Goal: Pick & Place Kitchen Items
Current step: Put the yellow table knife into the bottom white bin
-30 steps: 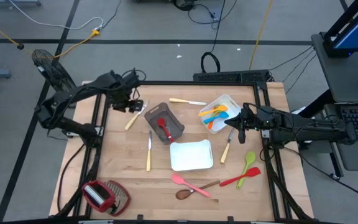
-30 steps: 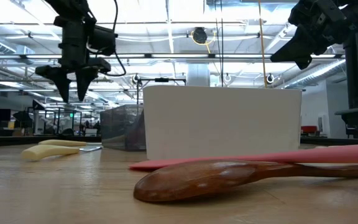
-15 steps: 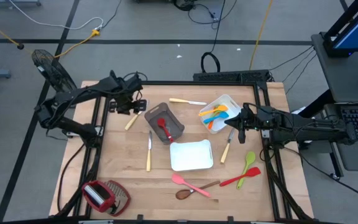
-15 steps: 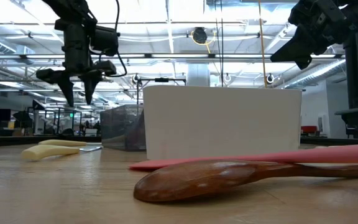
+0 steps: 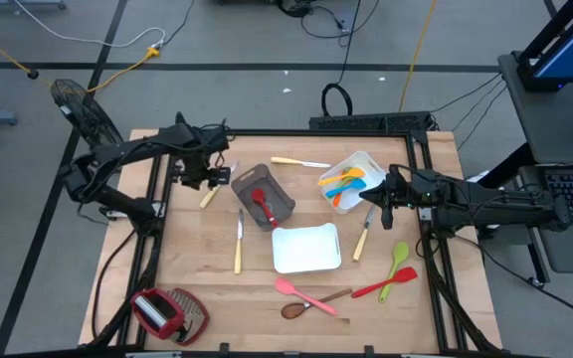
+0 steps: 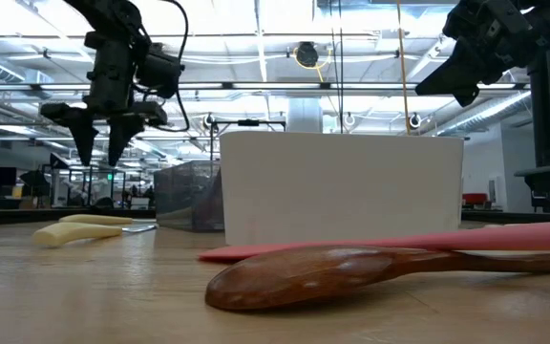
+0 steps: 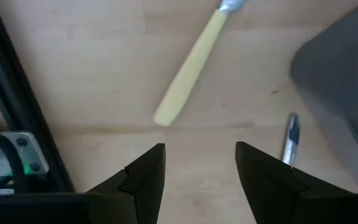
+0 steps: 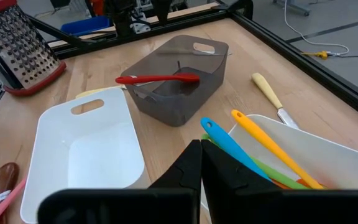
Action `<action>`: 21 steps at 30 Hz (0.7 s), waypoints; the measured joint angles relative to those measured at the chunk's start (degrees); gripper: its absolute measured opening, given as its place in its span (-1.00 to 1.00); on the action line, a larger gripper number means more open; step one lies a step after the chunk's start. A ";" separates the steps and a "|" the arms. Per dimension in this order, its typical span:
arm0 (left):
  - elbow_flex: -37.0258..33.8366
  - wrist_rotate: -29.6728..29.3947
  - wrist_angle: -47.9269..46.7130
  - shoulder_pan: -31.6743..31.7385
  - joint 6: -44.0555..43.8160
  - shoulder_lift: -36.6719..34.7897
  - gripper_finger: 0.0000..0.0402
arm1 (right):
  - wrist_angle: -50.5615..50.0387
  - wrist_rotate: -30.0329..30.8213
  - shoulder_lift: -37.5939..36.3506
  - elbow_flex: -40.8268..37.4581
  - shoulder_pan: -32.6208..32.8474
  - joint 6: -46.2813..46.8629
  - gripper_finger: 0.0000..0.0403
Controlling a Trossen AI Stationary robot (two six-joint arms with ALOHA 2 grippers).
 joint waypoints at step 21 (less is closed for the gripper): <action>0.04 1.53 0.86 0.79 -7.81 10.73 -0.02 | -0.24 -2.99 0.00 0.00 0.00 0.02 -1.00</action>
